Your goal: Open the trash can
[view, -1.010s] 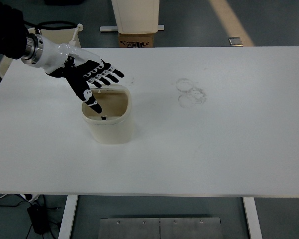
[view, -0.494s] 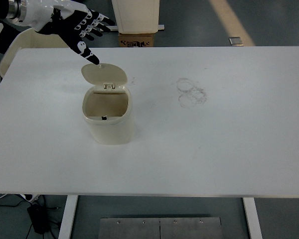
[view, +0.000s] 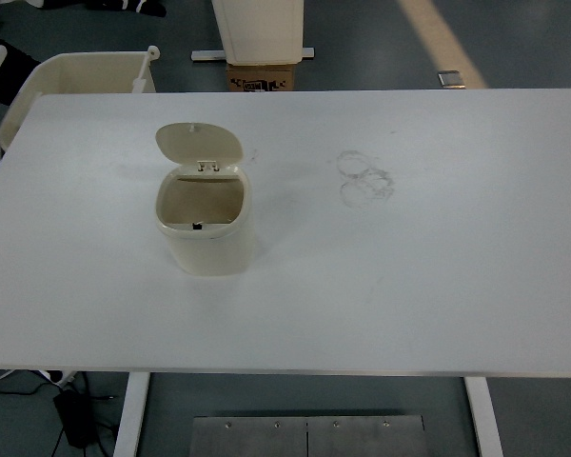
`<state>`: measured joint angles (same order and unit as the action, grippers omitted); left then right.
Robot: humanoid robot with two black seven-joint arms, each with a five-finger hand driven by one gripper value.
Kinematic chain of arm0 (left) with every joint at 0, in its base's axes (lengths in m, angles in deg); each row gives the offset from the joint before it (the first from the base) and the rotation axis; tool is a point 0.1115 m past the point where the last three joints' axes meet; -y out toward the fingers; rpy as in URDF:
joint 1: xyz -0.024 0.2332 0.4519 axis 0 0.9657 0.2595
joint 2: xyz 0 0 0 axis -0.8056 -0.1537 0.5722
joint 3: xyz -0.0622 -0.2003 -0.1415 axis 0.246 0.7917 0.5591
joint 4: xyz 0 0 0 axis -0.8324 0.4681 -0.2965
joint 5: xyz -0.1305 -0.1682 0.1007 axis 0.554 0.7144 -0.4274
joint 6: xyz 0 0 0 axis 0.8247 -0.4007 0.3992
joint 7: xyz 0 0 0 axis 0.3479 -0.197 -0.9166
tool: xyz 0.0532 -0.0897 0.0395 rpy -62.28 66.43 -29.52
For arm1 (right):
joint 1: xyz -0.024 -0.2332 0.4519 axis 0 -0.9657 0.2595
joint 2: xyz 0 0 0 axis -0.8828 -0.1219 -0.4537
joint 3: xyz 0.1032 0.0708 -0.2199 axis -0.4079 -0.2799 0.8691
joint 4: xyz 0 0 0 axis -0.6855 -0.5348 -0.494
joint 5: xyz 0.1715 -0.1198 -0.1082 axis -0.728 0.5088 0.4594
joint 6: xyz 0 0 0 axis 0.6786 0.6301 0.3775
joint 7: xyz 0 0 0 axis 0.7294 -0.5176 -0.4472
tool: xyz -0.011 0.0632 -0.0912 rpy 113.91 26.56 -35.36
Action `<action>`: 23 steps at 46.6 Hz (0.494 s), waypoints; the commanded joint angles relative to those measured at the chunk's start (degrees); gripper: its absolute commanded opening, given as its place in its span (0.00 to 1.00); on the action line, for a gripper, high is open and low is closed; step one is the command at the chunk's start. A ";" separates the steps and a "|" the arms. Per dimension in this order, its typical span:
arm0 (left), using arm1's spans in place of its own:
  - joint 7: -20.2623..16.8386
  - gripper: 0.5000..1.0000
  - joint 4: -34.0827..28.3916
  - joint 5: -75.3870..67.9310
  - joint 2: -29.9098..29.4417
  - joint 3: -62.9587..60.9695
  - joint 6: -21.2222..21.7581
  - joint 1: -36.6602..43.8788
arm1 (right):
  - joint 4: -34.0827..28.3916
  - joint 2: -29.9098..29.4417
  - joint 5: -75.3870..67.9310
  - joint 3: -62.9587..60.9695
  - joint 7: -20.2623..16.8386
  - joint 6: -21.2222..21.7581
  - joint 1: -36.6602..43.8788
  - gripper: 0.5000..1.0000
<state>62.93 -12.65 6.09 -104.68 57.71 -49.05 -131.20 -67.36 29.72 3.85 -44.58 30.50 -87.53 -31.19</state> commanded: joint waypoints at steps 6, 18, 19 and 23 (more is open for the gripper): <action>-2.98 1.00 -6.26 0.53 2.65 11.89 0.29 6.35 | 0.00 0.00 -0.01 -0.08 0.00 -0.02 0.01 0.98; -9.58 1.00 -14.09 1.84 4.15 23.58 0.29 14.18 | 0.00 0.00 -0.10 -0.17 0.00 -0.02 0.01 0.98; -9.67 1.00 -14.53 2.54 4.15 24.46 0.29 14.97 | 0.00 0.00 -0.10 -0.17 0.00 -0.02 0.01 0.98; -9.67 1.00 -16.55 6.76 4.15 28.15 0.11 18.13 | 0.00 0.00 -0.10 -0.17 0.00 -0.02 0.01 0.98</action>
<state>53.21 -27.85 9.97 -100.53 83.54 -48.79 -115.17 -67.35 29.73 3.74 -44.76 30.51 -87.56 -31.18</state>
